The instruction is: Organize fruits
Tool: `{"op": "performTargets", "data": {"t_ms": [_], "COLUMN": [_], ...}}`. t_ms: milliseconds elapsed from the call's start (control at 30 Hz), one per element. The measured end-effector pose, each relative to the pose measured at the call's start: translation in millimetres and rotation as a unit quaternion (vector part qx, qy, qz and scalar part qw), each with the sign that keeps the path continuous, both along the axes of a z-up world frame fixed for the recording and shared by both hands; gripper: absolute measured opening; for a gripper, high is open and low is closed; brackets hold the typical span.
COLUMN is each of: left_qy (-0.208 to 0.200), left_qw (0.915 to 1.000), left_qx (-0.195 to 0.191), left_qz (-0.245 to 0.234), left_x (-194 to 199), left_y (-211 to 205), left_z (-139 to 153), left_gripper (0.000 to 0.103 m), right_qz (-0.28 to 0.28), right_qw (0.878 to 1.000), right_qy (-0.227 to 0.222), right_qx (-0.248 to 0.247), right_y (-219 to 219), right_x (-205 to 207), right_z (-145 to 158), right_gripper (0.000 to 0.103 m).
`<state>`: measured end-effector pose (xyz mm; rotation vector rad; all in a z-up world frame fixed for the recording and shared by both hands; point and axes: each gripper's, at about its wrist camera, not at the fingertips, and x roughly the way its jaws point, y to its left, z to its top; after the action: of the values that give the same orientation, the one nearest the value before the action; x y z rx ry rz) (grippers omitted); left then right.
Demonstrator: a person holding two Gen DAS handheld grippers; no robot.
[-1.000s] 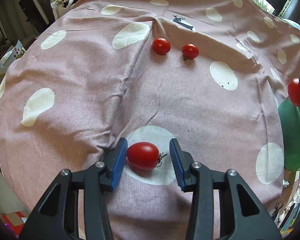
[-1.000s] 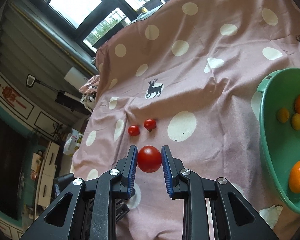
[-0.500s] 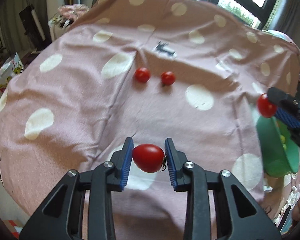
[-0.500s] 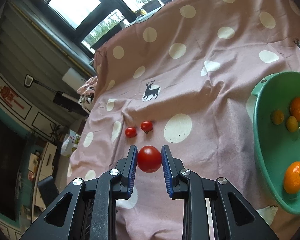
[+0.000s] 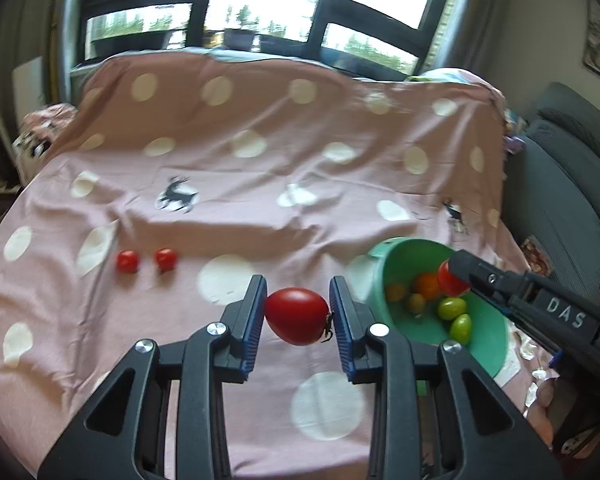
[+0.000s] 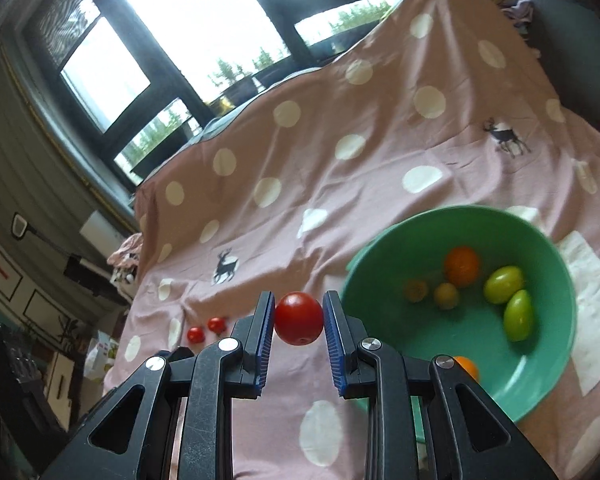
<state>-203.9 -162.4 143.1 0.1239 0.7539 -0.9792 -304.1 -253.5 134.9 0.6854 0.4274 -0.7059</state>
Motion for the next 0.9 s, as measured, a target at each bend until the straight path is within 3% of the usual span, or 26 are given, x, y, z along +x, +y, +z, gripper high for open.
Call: {"op": "performTargets", "data": {"t_ms": [200, 400, 900], "left_qy": [0.002, 0.01, 0.023], "left_qw": [0.9976, 0.9921, 0.9825], "left_qx": [0.007, 0.029, 0.055], "left_qz": [-0.069, -0.121, -0.176], "left_x": [-26, -44, -65], "left_y": [-45, -79, -110], "left_z": [-4, -20, -42], "left_gripper": [0.032, 0.032, 0.032], "right_qz": [-0.097, -0.148, -0.171], "right_qw": [0.995, 0.988, 0.981], "right_qy": [0.003, 0.012, 0.052], "right_qx": [0.014, 0.046, 0.08], "right_y": [-26, -44, -57], "right_x": [-53, -81, -85], "right_z": [-5, -17, -37], "right_gripper": [0.027, 0.027, 0.027]}}
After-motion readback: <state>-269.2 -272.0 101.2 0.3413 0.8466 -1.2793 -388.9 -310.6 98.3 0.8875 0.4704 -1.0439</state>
